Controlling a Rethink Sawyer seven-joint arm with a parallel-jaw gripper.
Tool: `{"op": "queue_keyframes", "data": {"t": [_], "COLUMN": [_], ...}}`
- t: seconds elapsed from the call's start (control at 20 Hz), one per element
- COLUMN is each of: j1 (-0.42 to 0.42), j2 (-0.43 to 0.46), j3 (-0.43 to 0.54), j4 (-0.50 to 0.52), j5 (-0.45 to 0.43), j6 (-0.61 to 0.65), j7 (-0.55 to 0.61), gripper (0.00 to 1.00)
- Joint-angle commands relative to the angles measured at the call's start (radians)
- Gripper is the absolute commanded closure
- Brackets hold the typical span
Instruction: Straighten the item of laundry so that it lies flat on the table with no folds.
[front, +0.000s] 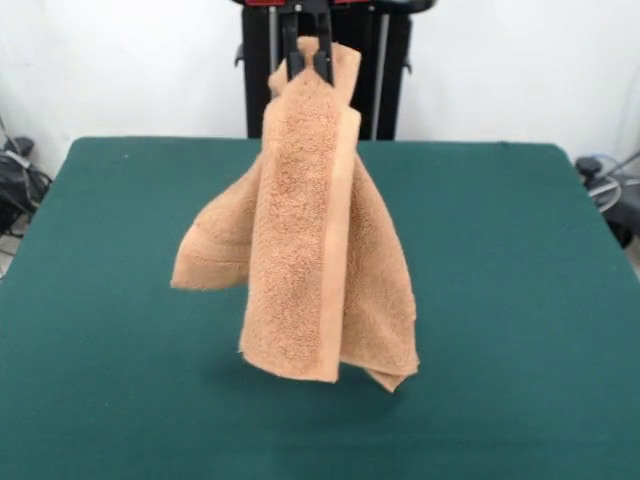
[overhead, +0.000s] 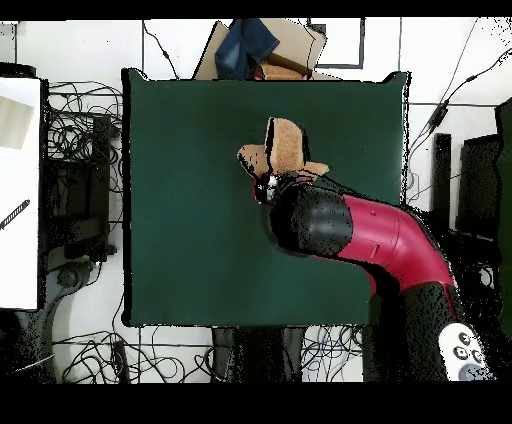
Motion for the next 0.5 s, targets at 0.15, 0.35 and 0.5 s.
{"op": "queue_keyframes", "data": {"t": [0.15, 0.35, 0.5], "j1": [0.123, 0.167, 0.181], "j2": [-0.073, -0.134, -0.14], "j3": [-0.038, -0.08, -0.096], "j4": [0.109, 0.132, 0.141], "j5": [-0.003, 0.009, 0.012], "j6": [0.045, 0.083, 0.074], "j7": [0.169, 0.198, 0.202], "gripper": [1.0, 1.0, 1.0]}}
